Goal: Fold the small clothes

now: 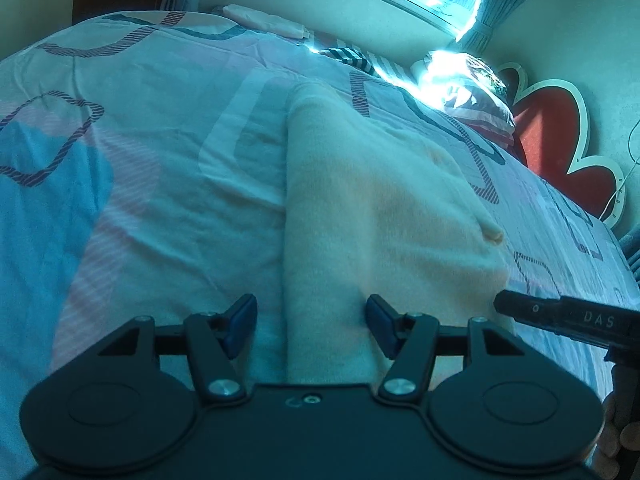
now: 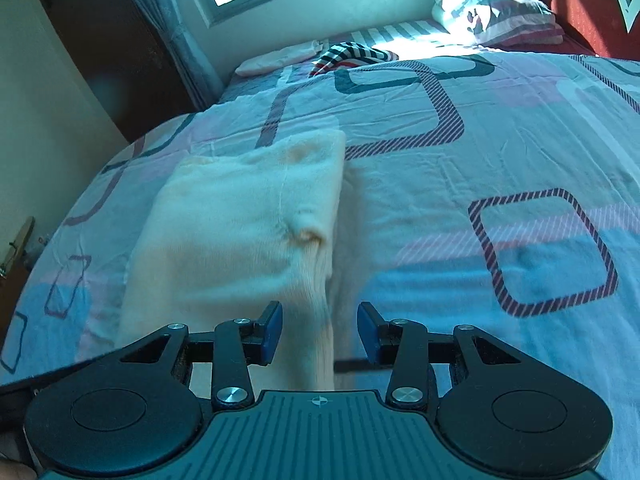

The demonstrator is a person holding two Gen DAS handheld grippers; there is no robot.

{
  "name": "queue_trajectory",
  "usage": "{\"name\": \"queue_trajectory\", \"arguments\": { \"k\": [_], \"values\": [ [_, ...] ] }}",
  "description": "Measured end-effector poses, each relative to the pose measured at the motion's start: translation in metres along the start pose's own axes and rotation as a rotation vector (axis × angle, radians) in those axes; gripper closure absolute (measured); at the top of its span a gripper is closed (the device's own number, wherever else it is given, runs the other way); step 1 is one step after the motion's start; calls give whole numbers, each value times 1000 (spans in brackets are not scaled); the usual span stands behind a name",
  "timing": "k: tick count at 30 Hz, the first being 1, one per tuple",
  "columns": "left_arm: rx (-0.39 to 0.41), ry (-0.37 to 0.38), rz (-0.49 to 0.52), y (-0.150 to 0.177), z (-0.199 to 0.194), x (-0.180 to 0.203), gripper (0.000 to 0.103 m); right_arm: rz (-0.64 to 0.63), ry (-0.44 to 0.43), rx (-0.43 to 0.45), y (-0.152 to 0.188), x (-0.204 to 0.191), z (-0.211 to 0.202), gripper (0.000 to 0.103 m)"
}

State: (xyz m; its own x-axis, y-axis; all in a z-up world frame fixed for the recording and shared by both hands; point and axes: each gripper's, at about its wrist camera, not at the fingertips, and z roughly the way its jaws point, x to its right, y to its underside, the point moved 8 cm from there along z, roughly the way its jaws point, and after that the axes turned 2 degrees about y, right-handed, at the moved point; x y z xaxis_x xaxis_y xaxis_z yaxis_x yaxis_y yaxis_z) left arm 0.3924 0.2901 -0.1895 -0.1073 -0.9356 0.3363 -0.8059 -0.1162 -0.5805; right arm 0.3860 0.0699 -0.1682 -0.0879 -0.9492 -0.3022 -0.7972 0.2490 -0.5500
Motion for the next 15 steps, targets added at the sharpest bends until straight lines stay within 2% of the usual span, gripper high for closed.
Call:
{"name": "queue_trajectory", "arguments": {
  "k": [3, 9, 13, 15],
  "values": [
    [12, -11, 22, 4, -1, 2, 44, 16, 25, -26, 22, 12, 5, 61],
    [9, -31, 41, 9, -5, 6, 44, -43, 65, -25, 31, 8, 2, 61],
    [10, -50, 74, 9, -3, 8, 44, -39, 69, -32, 34, 9, 2, 61],
    [2, -54, 87, 9, -3, 11, 36, -48, 67, -28, 35, 9, 3, 61]
  ]
}}
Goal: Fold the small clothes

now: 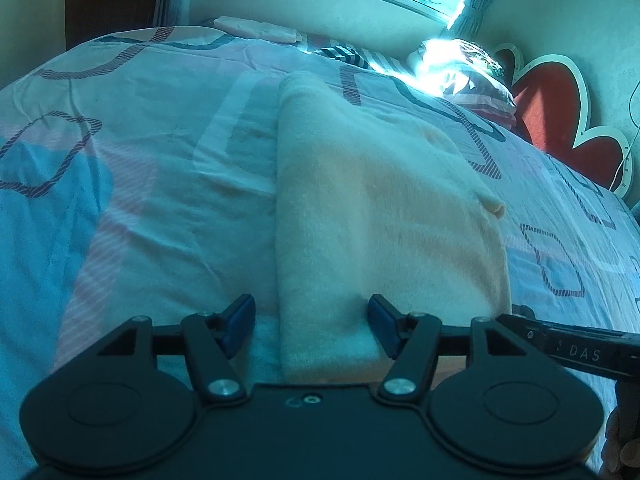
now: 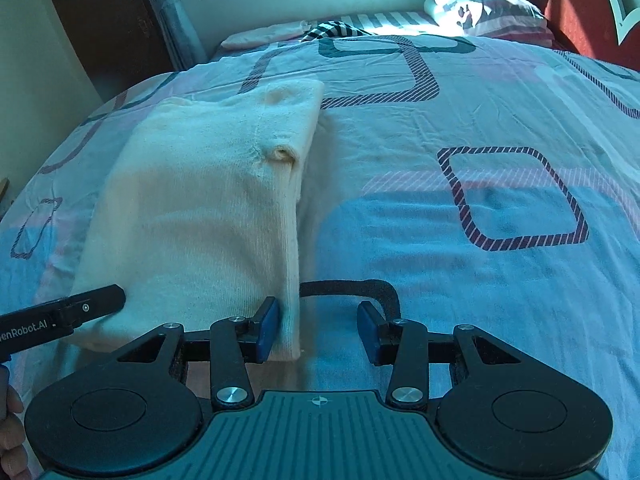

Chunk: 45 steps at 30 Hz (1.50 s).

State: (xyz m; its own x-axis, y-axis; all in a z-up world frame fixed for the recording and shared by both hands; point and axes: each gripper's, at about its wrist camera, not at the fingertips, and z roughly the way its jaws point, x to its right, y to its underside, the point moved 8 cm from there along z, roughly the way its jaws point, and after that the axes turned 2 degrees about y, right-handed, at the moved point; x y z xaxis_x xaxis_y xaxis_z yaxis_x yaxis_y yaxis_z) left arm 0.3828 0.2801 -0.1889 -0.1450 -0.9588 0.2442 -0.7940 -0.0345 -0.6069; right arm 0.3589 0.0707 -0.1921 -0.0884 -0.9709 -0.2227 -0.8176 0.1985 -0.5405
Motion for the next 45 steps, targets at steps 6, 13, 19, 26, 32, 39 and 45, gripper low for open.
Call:
{"name": "queue_trajectory", "arguments": {
  "k": [6, 13, 19, 26, 32, 39, 45],
  "values": [
    [-30, -27, 21, 0, 3, 5, 18, 19, 7, 0, 0, 0, 0, 61],
    [-50, -107, -4, 0, 6, 2, 9, 34, 1, 13, 1, 1, 0, 60],
    [-94, -147, -90, -2, 5, -2, 8, 42, -10, 24, 2, 3, -1, 60],
    [-93, -173, -170, 1, -5, -9, 9, 23, -12, 1, -1, 2, -2, 55],
    [-21, -269, -116, -11, -38, -3, 9, 47, -19, -3, -10, 10, -29, 37],
    [26, -294, 11, -9, -105, 34, 9, 7, -107, 31, 8, 10, -107, 12],
    [99, -301, 71, 18, -182, 71, 9, -137, -143, 108, 47, 2, -191, 1]
  ]
}}
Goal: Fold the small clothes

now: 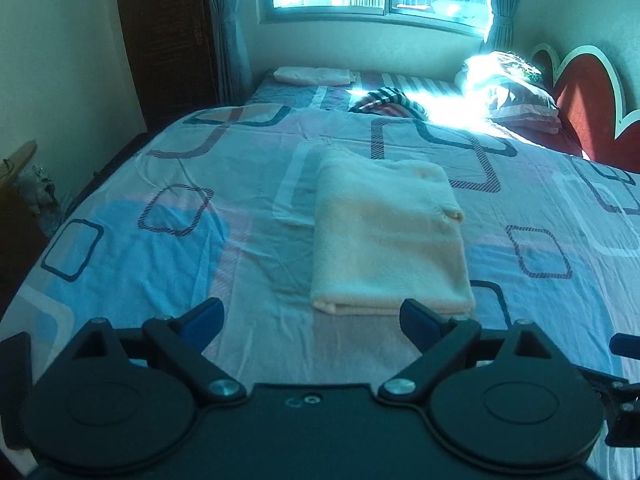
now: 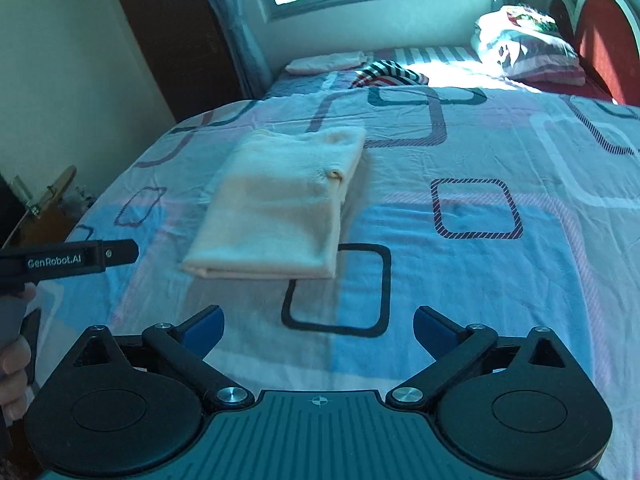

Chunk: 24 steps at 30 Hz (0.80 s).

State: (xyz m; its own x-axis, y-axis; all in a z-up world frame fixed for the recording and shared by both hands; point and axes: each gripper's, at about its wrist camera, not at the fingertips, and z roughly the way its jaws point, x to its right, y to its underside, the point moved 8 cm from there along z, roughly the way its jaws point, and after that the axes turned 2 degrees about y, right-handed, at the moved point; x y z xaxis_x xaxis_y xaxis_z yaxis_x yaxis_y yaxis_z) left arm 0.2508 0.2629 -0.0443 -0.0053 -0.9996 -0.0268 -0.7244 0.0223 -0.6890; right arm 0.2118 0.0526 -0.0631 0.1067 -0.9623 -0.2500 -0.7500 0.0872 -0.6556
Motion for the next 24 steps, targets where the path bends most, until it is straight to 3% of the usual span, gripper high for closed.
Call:
{"name": "queue_trajectory", "arguments": {
  "k": [7, 13, 17, 24],
  "values": [
    [102, 31, -22, 31, -102, 14, 9, -59, 113, 219, 16, -21, -111, 0],
    [137, 38, -28, 54, -155, 21, 9, -60, 177, 382, 29, -30, -184, 0],
    [160, 31, -24, 64, -176, 24, 9, -75, 205, 429, 37, -34, -207, 0],
    [216, 16, -26, 70, -202, 24, 9, -55, 168, 450, 46, -38, -227, 0]
  ]
}}
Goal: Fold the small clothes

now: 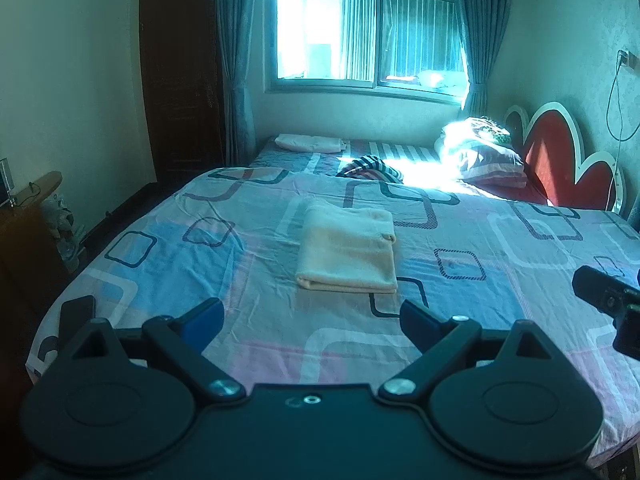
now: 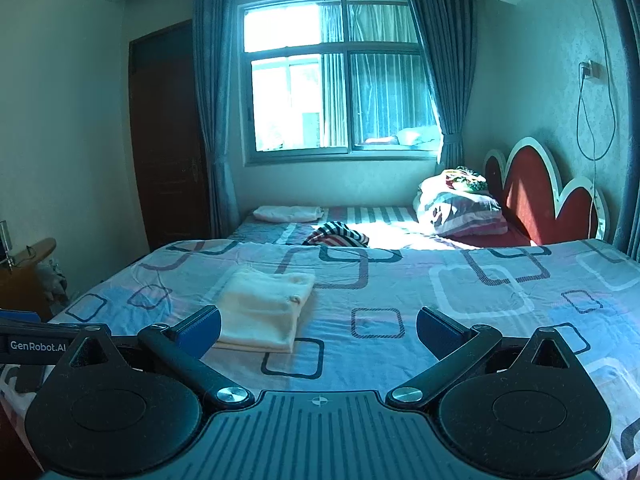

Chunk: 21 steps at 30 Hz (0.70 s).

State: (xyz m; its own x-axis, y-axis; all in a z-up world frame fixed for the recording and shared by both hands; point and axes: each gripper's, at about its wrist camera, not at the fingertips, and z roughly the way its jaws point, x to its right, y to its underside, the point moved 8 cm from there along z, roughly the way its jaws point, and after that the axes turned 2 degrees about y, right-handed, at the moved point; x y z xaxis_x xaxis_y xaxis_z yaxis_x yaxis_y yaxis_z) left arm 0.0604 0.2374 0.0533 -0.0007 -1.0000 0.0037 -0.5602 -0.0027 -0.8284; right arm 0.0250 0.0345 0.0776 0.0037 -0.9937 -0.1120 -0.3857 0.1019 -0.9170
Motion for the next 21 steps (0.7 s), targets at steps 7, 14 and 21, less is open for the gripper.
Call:
{"name": "queue_trajectory", "arguments": {
  "k": [7, 14, 21],
  "values": [
    [14, -19, 9, 2, -9, -3, 9, -23, -9, 6, 0, -6, -2, 0],
    [22, -28, 5, 1, -11, -6, 9, -27, -2, -7, 4, -3, 4, 0],
    [25, -29, 10, -2, -10, -5, 9, -19, -13, -26, 6, -2, 9, 0]
  ]
}}
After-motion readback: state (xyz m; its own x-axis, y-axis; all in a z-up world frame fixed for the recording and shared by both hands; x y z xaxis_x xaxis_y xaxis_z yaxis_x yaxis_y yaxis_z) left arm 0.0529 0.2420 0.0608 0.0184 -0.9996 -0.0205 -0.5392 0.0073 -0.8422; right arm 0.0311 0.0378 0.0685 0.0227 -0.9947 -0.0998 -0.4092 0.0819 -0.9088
